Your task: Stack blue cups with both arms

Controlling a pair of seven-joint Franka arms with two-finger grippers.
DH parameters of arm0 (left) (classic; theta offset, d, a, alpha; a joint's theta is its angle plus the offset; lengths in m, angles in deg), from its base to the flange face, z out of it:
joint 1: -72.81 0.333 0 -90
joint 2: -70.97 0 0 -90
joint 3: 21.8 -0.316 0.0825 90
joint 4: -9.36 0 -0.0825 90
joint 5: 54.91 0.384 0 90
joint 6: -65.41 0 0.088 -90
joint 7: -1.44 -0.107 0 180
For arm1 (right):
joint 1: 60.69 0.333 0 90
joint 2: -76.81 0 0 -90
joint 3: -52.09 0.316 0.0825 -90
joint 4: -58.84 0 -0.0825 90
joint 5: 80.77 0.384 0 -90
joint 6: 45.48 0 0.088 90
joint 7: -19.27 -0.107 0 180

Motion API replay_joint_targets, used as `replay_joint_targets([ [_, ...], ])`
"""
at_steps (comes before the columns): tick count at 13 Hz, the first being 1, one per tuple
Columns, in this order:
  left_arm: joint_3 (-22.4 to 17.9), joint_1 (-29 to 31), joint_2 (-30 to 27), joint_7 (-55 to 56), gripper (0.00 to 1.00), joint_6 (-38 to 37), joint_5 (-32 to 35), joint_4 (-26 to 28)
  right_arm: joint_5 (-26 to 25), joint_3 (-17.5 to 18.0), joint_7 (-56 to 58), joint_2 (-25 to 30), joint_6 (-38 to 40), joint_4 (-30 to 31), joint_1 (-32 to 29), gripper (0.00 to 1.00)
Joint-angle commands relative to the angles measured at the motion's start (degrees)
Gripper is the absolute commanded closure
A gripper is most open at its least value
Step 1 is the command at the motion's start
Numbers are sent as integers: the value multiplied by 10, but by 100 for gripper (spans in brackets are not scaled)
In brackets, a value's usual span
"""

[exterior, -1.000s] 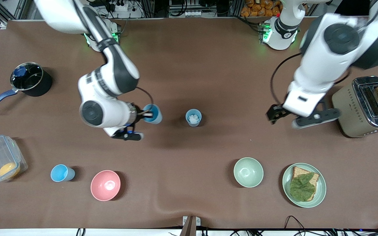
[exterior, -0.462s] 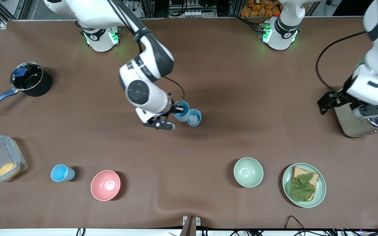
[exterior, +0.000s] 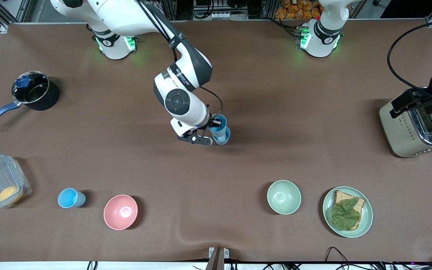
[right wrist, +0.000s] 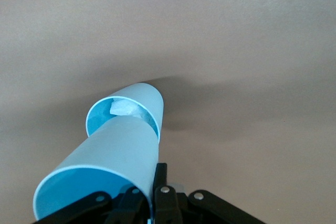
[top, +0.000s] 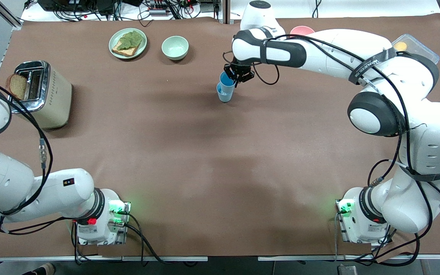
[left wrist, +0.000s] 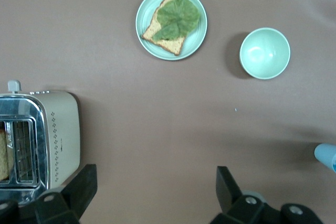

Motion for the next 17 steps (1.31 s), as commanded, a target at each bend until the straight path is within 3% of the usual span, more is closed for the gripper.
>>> replay_joint_targets([
  [1,-77,-76,-18,-4,0,-22,-10,4,6,-7,-12,-11,-6,-14,11,100],
  [2,-87,-84,-24,-4,0,-22,-11,13,4,-7,-12,-11,-6,-14,11,100],
  [3,-94,-98,-38,-1,0,-21,-11,29,4,-7,-12,-11,-8,-14,11,90],
  [4,-114,-115,-57,2,0,-21,-11,46,5,-7,-13,-11,-8,-14,11,32],
  [5,-151,-150,-68,2,0,-22,-11,54,3,-8,-13,-11,-8,-13,12,0],
  [9,-267,-249,-65,1,0,-37,-10,52,1,-11,5,18,12,-13,-28,0],
  [11,-267,-251,-65,-1,0,-36,-10,51,-5,-12,77,53,82,-10,-70,0],
  [14,-241,-243,-67,6,0,-46,-11,53,-105,-21,210,116,212,-7,-142,0],
  [17,-236,-244,-73,19,0,-56,-10,54,-118,-21,392,169,303,-4,-254,0],
])
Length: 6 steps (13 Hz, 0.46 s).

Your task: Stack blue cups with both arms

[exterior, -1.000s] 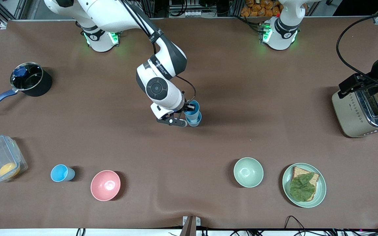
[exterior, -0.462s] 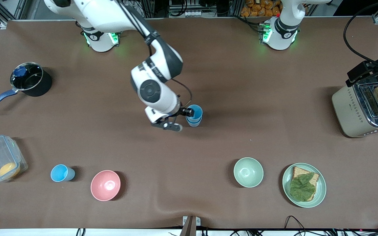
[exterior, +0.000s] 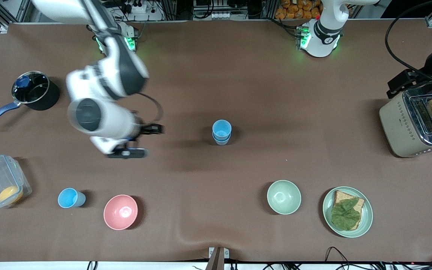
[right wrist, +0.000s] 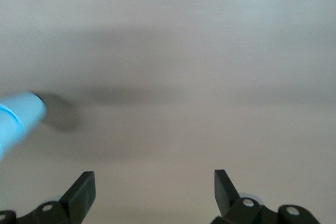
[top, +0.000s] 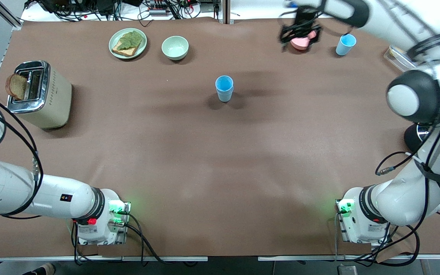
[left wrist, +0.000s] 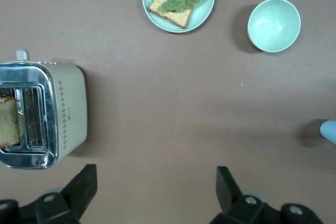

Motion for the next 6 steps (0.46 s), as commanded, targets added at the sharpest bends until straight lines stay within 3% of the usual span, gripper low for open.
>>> replay_joint_targets([
  [1,3,0,-16,-7,0,-16,-4,5,-11,12,133,60,37,32,-98,0],
  [3,2,0,-11,-19,0,-16,-1,0,-25,11,188,113,42,61,-134,0],
  [6,2,-2,6,-16,0,-36,-2,-30,-81,12,184,190,43,100,-150,0],
])
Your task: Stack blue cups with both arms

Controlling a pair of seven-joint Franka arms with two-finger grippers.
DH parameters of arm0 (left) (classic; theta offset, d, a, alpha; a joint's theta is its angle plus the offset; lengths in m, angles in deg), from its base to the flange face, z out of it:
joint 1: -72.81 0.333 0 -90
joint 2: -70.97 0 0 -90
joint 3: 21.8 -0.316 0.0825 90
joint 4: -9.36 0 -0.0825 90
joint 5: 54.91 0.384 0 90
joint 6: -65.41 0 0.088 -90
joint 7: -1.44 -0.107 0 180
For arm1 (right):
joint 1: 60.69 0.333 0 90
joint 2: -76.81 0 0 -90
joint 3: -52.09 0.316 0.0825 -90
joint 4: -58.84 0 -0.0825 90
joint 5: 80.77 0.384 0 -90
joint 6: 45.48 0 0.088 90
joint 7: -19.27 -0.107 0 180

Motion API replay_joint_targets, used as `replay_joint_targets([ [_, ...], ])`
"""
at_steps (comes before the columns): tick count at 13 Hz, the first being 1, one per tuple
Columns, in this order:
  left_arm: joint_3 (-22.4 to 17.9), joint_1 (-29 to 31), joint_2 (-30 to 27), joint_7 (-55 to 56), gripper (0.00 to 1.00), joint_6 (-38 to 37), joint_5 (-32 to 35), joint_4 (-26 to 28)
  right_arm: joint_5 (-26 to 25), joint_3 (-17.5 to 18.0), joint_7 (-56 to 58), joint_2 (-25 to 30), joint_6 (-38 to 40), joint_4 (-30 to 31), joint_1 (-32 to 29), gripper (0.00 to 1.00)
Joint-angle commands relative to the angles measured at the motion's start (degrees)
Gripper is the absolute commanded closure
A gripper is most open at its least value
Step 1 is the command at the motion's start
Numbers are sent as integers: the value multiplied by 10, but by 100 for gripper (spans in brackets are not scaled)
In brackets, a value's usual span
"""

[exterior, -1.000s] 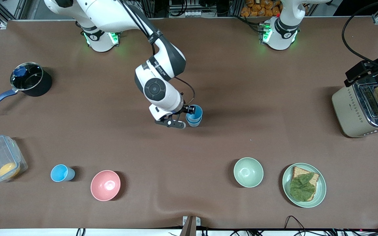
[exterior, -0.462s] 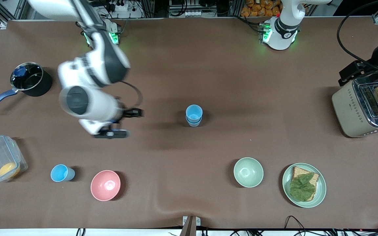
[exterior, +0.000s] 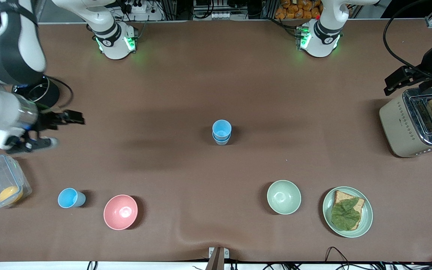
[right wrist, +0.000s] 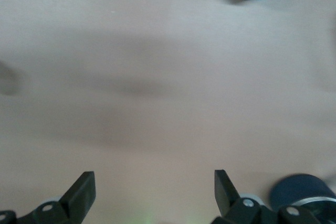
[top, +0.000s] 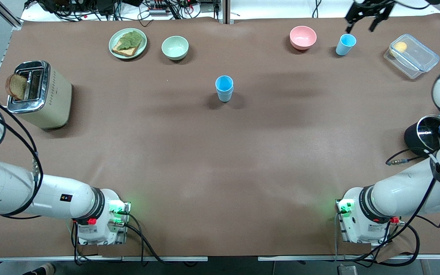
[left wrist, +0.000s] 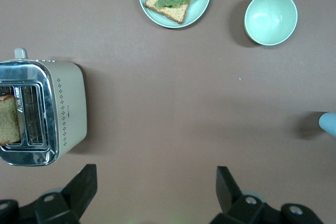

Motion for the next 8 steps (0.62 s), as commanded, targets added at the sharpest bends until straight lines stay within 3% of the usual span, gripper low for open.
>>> replay_joint_targets([
  [1,-2,-2,8,-7,0,-20,-3,-23,-27,16,-3,86,-7,63,-30,0],
  [8,-3,-1,7,-12,0,-21,-7,-22,-28,11,-52,125,9,59,-59,0],
])
